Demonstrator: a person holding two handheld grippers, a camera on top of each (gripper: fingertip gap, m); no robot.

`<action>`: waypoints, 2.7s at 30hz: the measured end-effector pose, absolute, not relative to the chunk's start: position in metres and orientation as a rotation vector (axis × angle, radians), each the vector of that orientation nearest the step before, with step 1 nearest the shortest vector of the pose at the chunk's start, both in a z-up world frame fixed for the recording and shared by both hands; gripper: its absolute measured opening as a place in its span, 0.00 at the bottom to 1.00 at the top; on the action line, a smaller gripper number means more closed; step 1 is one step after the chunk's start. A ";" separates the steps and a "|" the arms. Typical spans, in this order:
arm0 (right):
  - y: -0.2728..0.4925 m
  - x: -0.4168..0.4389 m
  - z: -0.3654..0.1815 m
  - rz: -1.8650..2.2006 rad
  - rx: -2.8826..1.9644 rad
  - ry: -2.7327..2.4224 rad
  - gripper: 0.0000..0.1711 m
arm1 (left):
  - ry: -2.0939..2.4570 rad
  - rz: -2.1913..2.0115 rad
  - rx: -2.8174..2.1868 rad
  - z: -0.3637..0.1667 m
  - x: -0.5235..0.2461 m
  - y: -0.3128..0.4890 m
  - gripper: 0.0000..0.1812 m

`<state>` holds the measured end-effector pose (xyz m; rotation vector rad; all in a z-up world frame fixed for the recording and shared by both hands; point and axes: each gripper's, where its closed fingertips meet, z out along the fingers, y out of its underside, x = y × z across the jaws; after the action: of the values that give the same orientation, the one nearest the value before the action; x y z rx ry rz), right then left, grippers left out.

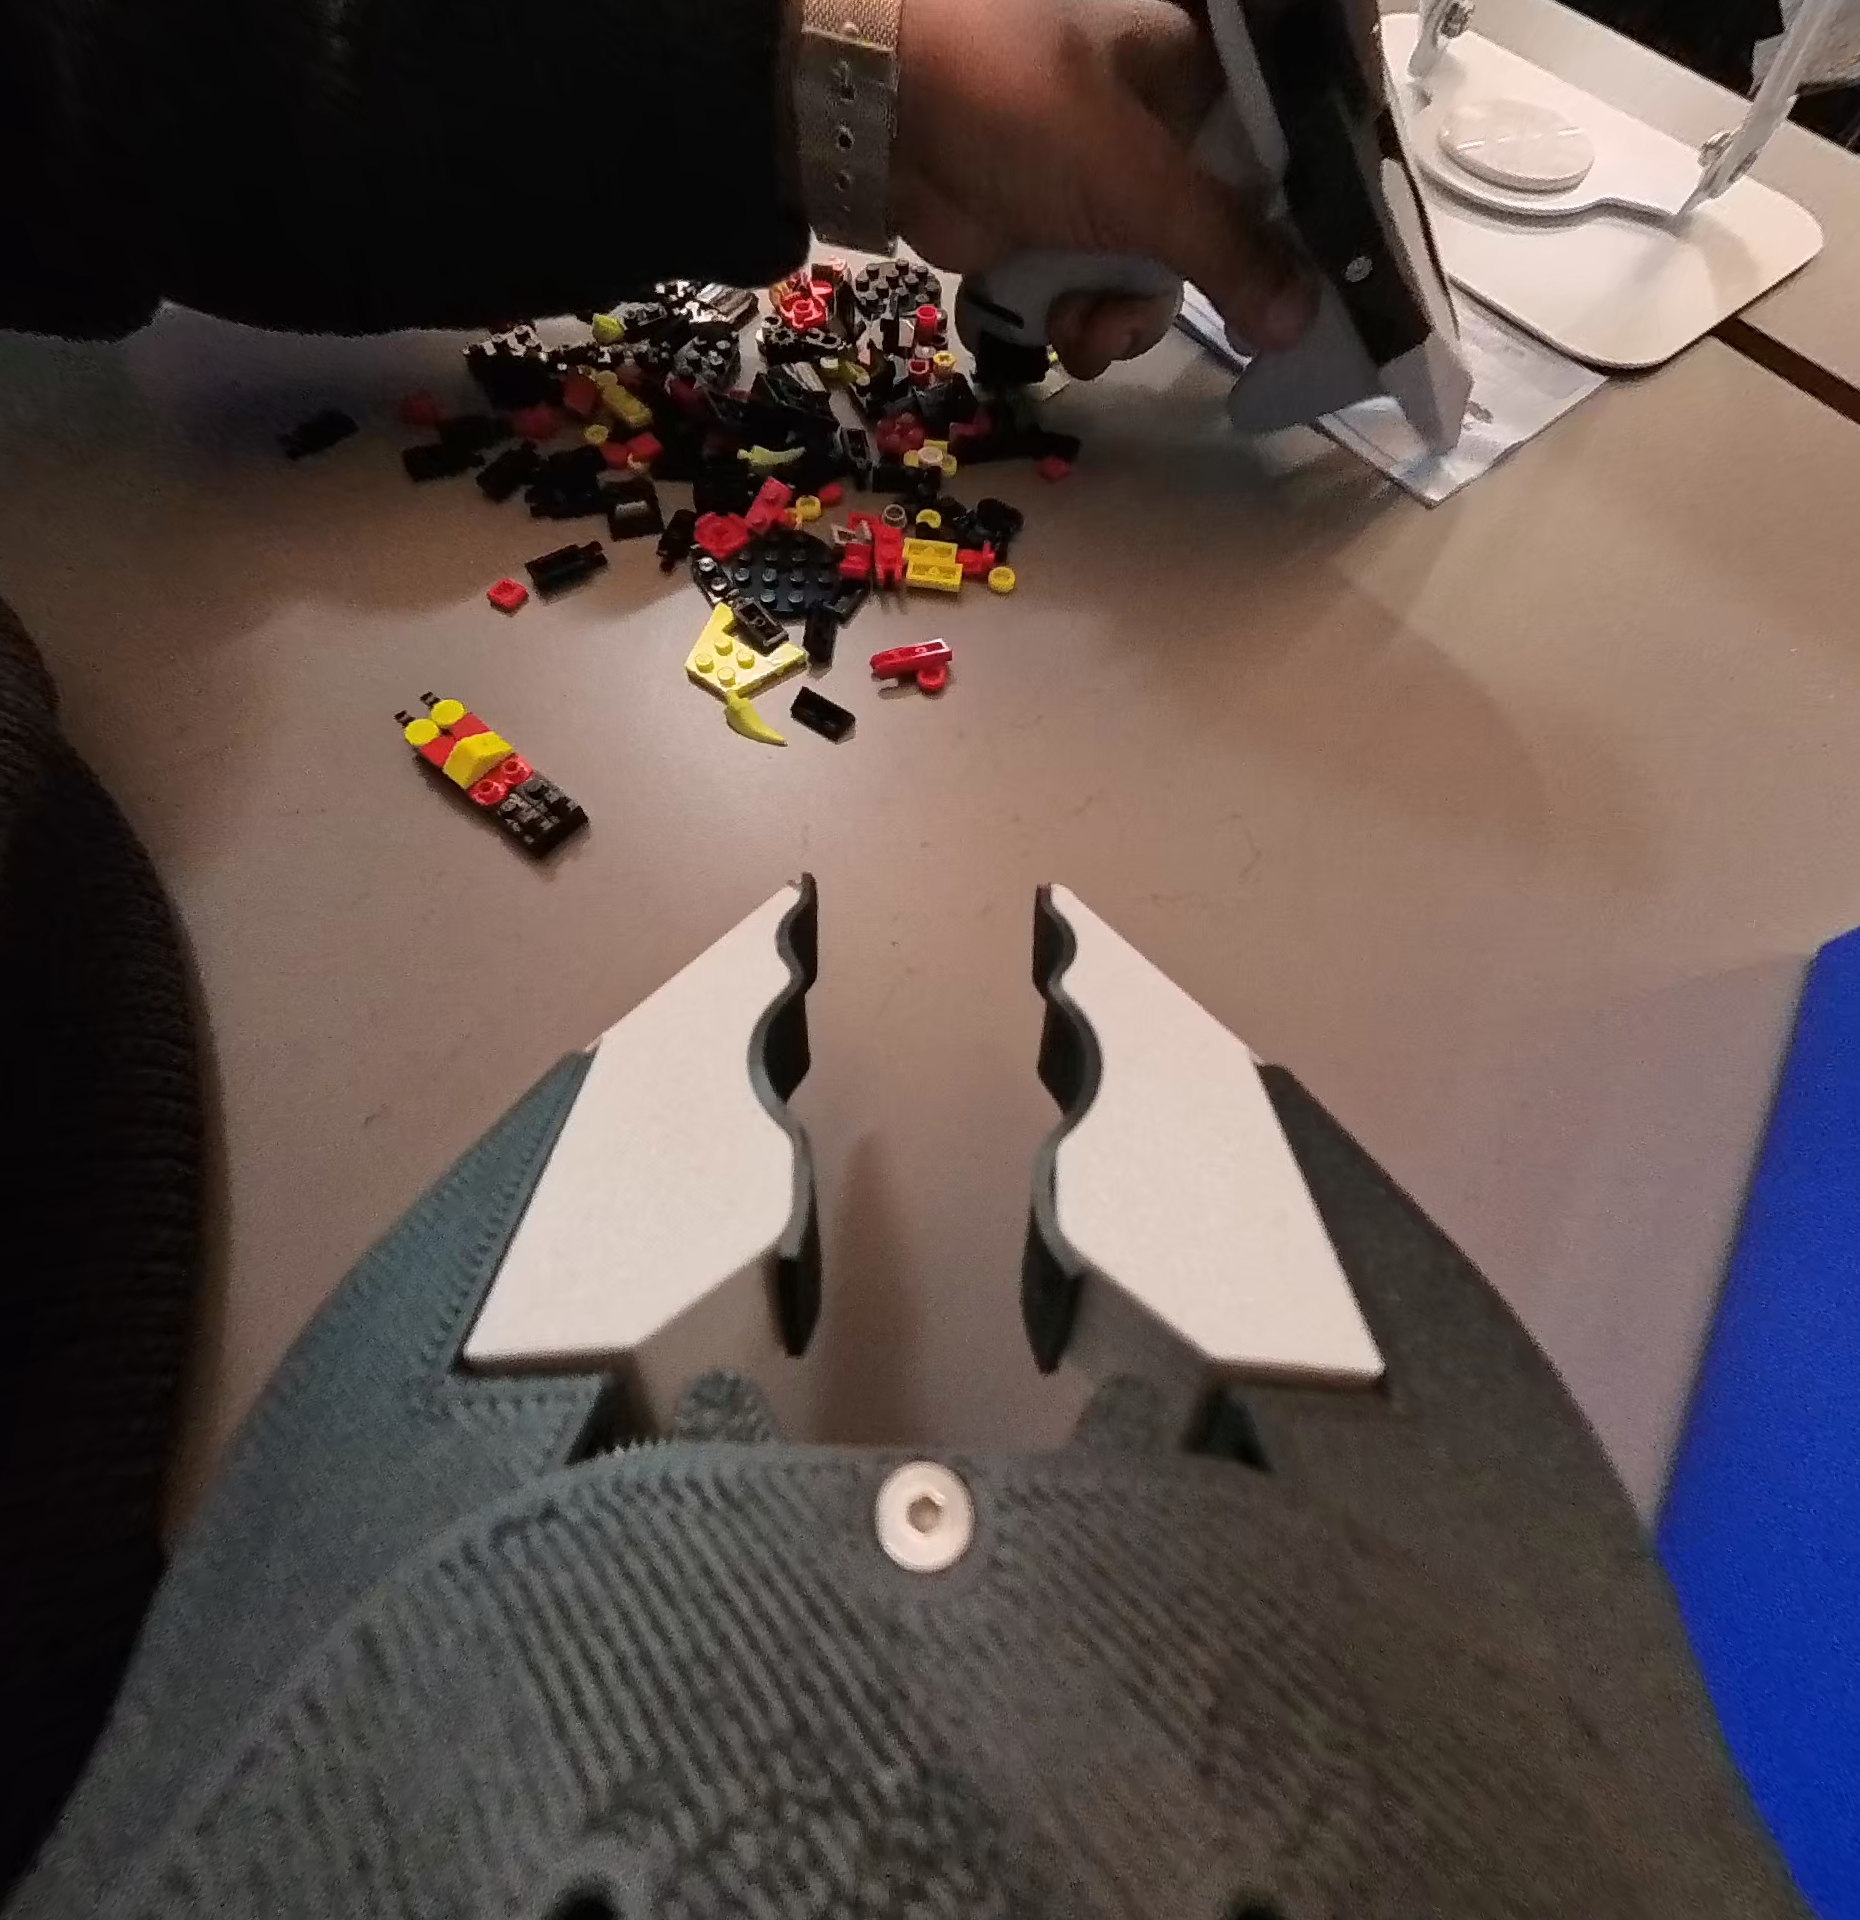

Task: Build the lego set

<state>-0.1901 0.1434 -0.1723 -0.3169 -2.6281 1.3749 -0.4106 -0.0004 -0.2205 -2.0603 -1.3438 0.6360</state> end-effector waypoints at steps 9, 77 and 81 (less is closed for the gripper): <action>0.143 -0.188 -0.171 1.373 -0.302 -2.623 0.24 | -1.370 0.651 -2.051 -0.220 -0.414 -0.008 0.01; 0.143 -0.189 -0.176 1.351 -0.296 -2.638 0.23 | -1.342 0.575 -1.683 -0.164 -0.409 -0.040 0.07; 0.143 -0.189 -0.176 1.351 -0.295 -2.642 0.23 | -1.437 0.514 -1.411 -0.142 -0.394 -0.089 0.08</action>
<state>-0.1888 0.1427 -0.1765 -0.2954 -2.6416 1.3511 -0.3940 -0.0894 -0.1424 -1.4107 -1.4366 0.5135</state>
